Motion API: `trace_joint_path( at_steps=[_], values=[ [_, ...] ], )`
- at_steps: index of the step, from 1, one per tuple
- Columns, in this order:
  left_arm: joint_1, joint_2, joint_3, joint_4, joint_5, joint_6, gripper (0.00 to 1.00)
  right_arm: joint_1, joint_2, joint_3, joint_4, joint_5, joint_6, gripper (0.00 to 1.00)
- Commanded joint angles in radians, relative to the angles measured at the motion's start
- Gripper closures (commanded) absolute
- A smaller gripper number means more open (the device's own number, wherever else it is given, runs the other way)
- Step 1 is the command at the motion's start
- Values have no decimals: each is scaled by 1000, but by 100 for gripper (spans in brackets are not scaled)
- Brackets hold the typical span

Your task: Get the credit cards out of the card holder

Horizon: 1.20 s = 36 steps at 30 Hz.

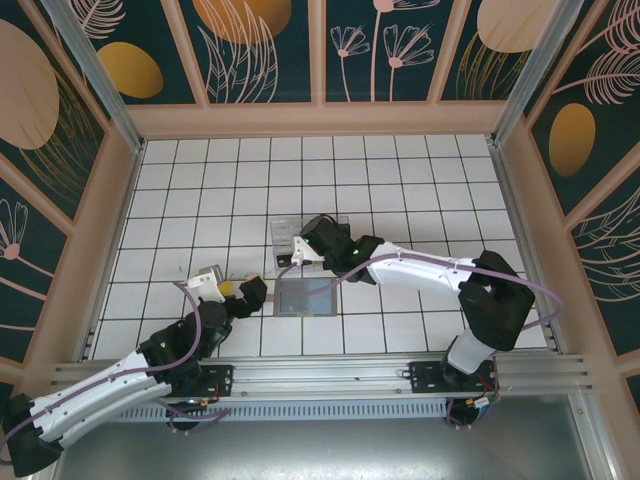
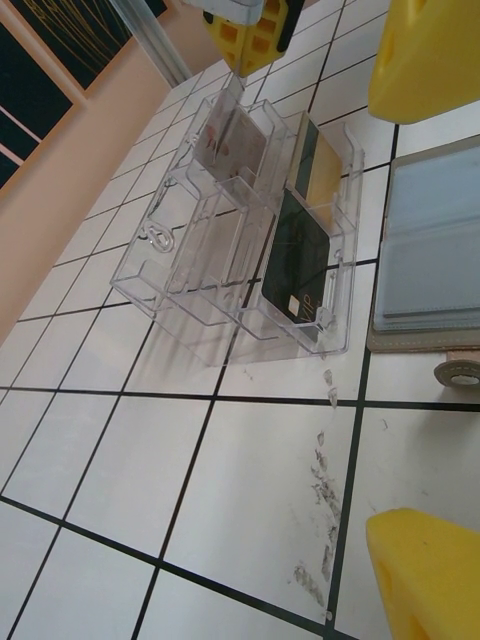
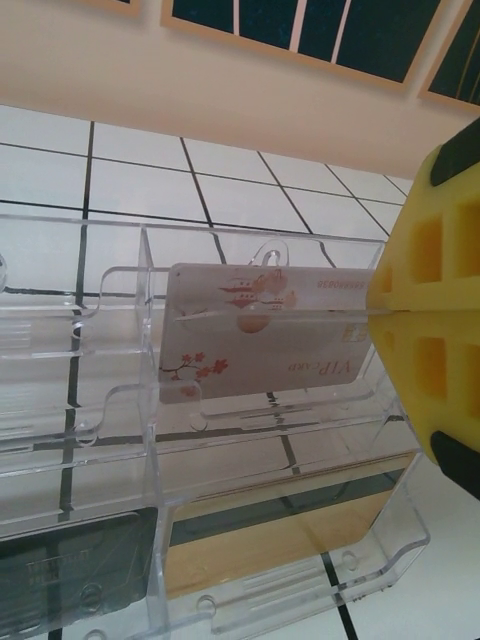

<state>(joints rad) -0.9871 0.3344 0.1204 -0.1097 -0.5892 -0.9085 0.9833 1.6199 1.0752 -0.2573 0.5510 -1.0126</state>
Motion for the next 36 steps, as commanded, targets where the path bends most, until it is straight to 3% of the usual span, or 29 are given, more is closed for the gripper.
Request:
trace_joint_path(
  at_steps=[1, 12, 13, 16, 18, 29, 36],
  values=[
    [4, -7, -13, 1, -26, 23, 1, 0, 17, -12, 25, -10, -10, 100],
    [4, -9, -15, -3, -24, 30, 1, -3, 64, -11, 59, 12, -2, 100],
    [4, -10, -14, -6, -24, 31, 1, -4, 66, -11, 59, 15, 0, 96],
    [4, -16, -15, -7, -23, 31, 1, -10, 71, -15, 76, 35, 4, 70],
    [4, -19, -18, -5, -21, 31, 1, -19, 81, -18, 103, 59, 0, 67],
    [4, -21, -18, -8, -17, 31, 1, -61, 113, 8, 261, 170, -14, 64],
    [4, -20, -13, -13, -5, 28, 2, -65, 86, 33, 209, 178, 100, 62]
  ],
)
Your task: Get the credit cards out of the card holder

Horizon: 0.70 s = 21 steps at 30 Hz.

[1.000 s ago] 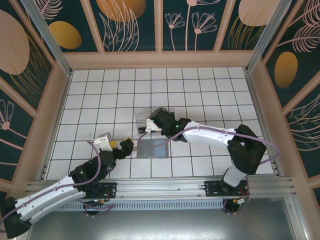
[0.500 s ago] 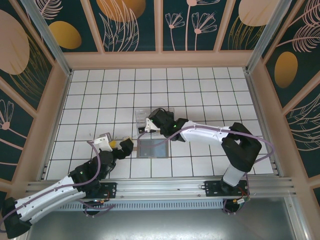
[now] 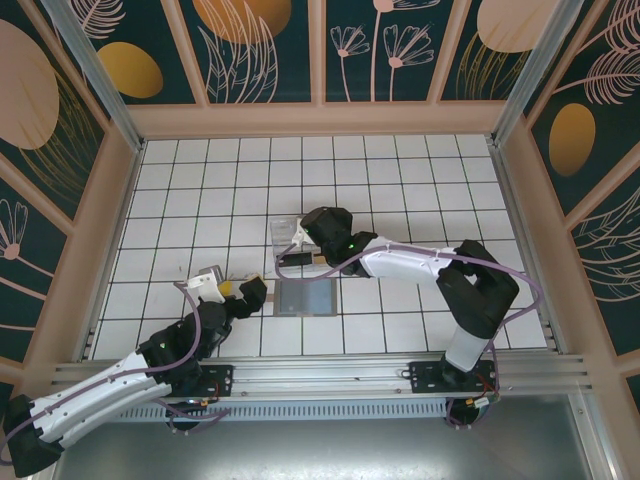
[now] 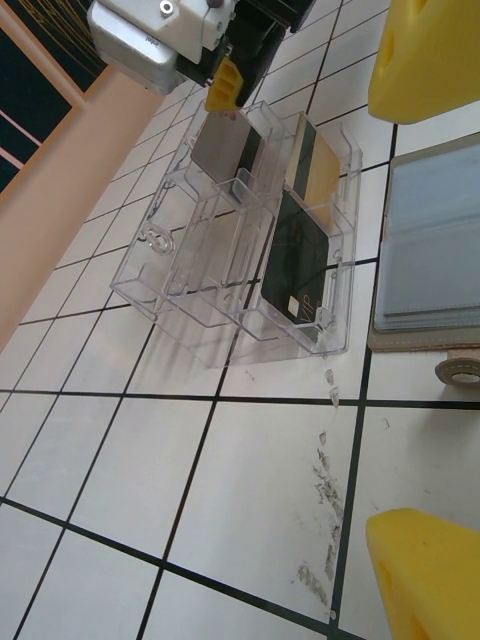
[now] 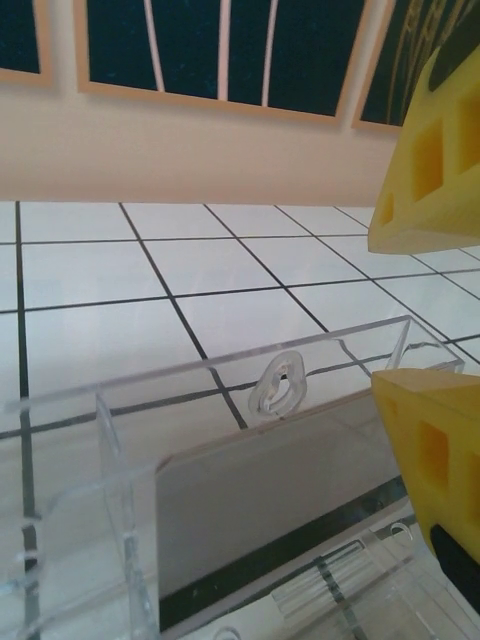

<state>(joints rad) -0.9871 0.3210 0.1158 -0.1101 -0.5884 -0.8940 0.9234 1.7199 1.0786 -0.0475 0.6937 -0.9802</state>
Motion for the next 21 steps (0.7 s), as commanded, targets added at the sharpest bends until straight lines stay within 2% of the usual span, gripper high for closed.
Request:
trace_joint_path(
  at_steps=[1, 4, 6, 9, 12, 17, 21],
  values=[
    [4, -6, -7, -13, -2, 13, 1, -3, -21, 29, -18, 25, 91, 62],
    [4, 4, -1, -7, 14, 10, 1, 7, -58, 25, -76, 15, 202, 62],
    [4, 16, 5, 2, 32, 9, 1, 12, -70, 48, -158, 23, 346, 62],
    [4, 54, 24, 21, 88, 0, 2, 23, -85, 97, -320, -29, 666, 69],
    [4, 128, 49, 63, 159, -14, 4, 31, -106, 87, -396, -102, 963, 71],
    [4, 314, 102, 111, 233, -34, 10, 45, -221, -122, -239, -338, 1260, 70],
    [4, 450, 140, 141, 303, -57, 18, 49, -301, -298, -96, -467, 1449, 70]
  ],
)
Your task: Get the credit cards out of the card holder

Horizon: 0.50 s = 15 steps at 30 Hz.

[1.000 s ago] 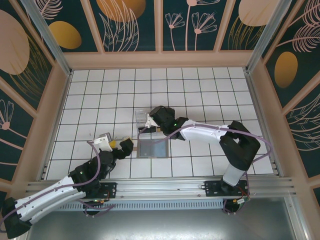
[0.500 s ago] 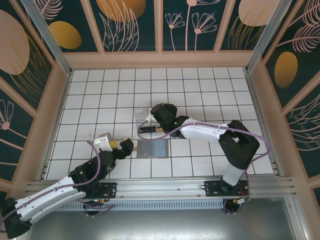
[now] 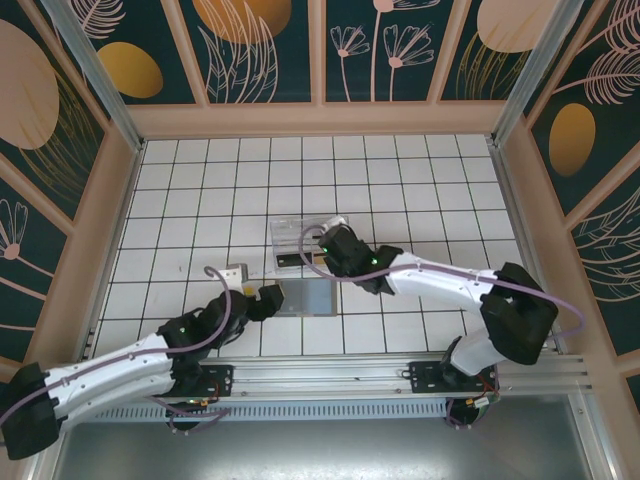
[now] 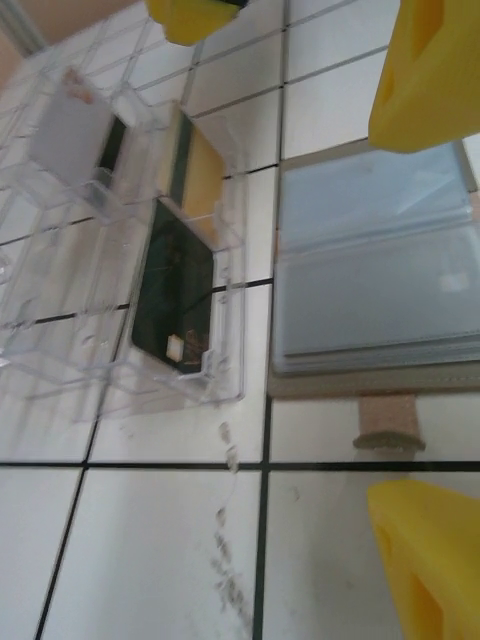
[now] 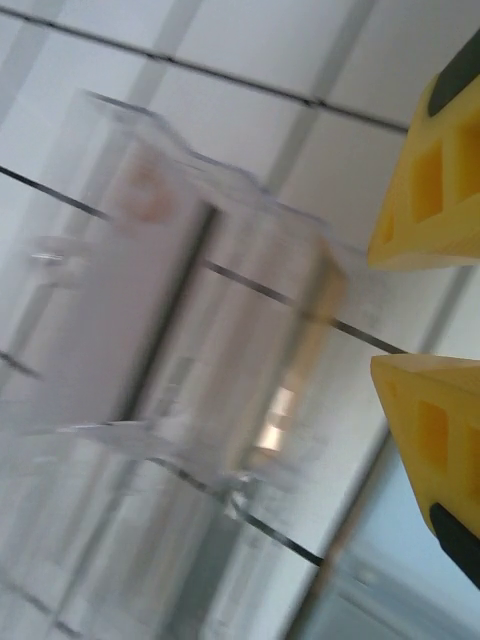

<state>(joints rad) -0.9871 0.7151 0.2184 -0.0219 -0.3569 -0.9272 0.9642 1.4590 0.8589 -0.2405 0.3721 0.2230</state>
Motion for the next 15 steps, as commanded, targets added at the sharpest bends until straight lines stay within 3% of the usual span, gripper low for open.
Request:
trace_joint_path(
  at_steps=[1, 9, 15],
  values=[
    [4, 89, 42, 65, 92, -28, 20, 13, -58, -118, 132, -162, 288, 70],
    [4, 250, 62, 123, 158, -68, 29, 21, -113, -300, 291, -276, 430, 69],
    [4, 334, 78, 139, 177, -67, 44, 21, -62, -328, 361, -323, 438, 69]
  ],
)
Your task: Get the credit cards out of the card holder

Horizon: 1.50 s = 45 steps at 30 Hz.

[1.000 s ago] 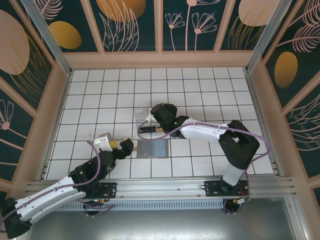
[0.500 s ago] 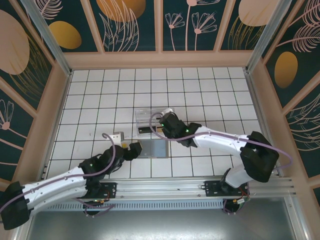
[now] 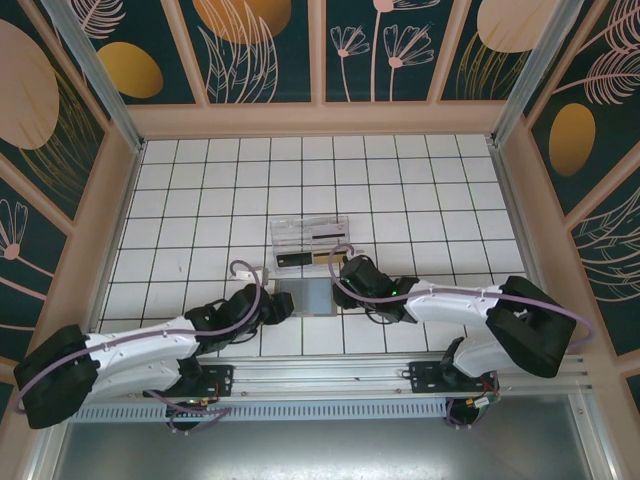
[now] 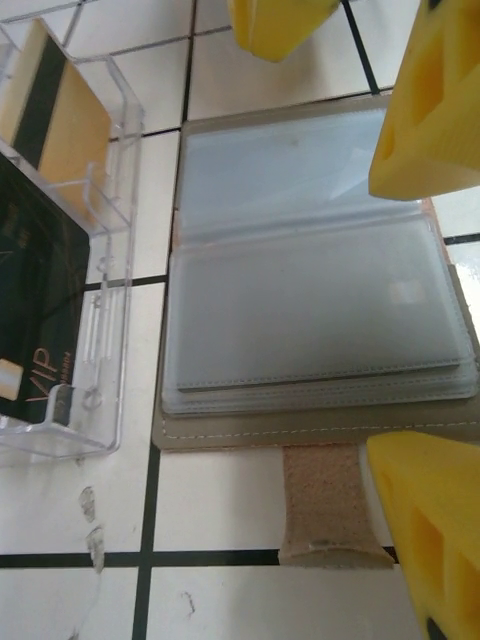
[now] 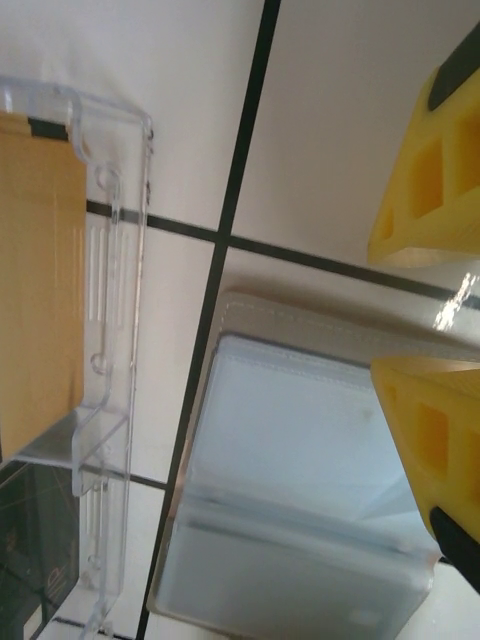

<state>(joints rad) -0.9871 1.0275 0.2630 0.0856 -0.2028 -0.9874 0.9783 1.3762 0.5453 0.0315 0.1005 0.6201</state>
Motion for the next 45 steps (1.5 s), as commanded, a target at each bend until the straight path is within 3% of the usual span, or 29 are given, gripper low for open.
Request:
trace_joint_path(
  at_steps=[1, 24, 35, 40, 43, 45],
  values=[
    [4, 31, 39, 31, 27, -4, 44, 7, 29, -18, 105, -62, 45, 69],
    [4, 160, 96, 16, -17, 27, 50, 14, 113, 4, 112, -81, 59, 73],
    [4, 201, 72, 94, 60, 7, 50, 17, 118, 12, 107, -80, 52, 73],
    [4, 200, 52, 179, 129, 0, 40, 19, 117, 8, 107, -76, 54, 73],
    [4, 196, 53, 178, 136, 1, 22, 19, 119, 7, 111, -78, 54, 73],
    [4, 187, 51, 181, 141, 2, 18, 19, 123, 9, 112, -79, 55, 73]
  ],
)
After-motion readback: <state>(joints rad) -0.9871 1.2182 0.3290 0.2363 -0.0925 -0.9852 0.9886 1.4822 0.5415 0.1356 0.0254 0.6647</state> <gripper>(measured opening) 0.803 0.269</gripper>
